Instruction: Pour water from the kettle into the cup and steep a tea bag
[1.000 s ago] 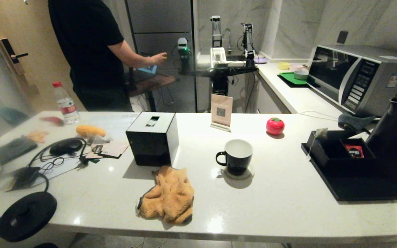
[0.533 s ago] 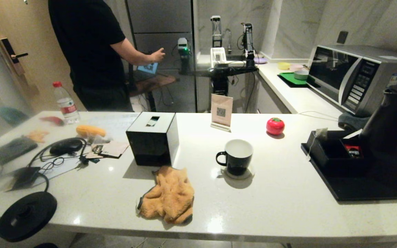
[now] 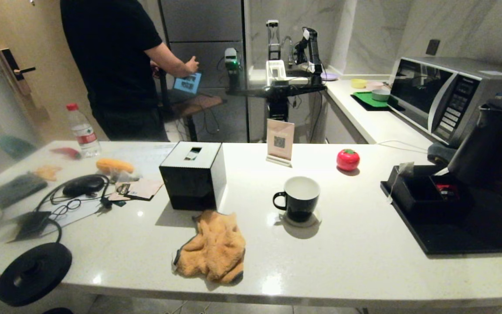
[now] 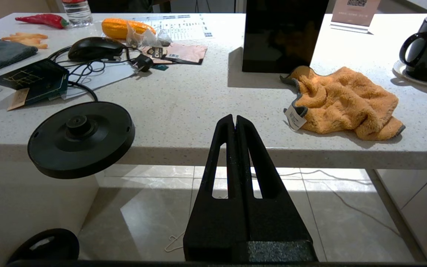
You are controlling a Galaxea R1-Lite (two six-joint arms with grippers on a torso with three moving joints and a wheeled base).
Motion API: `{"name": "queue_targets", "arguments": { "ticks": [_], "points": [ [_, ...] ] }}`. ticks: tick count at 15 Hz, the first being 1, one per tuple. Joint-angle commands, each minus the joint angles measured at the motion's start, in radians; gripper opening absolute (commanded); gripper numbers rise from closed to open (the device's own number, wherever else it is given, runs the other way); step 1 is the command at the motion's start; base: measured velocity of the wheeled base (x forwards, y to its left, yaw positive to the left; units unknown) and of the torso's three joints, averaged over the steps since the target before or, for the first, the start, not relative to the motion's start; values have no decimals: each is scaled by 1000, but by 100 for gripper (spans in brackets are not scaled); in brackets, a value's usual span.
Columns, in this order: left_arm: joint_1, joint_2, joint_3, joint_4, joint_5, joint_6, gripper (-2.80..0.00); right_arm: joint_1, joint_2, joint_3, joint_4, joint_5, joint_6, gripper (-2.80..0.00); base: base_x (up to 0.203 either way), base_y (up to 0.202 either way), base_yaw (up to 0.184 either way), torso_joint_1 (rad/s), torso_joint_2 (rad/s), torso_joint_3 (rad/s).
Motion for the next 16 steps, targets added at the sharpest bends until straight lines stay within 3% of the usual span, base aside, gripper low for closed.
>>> {"name": "queue_targets", "arguments": {
  "ticks": [1, 9, 13, 16],
  "points": [
    [0, 1, 0, 0, 0, -1, -280, 16, -50, 34, -7, 2, 0, -280, 0, 0, 0, 0, 0, 0],
    [0, 1, 0, 0, 0, -1, -280, 94, -193, 170, -3, -5, 0, -280, 0, 0, 0, 0, 0, 0],
    [0, 1, 0, 0, 0, -1, -280, 181, -268, 228, 25, -103, 3, -280, 0, 0, 0, 0, 0, 0],
    [0, 1, 0, 0, 0, -1, -280, 232, -315, 277, 28, -114, 2, -280, 0, 0, 0, 0, 0, 0]
  ]
}}
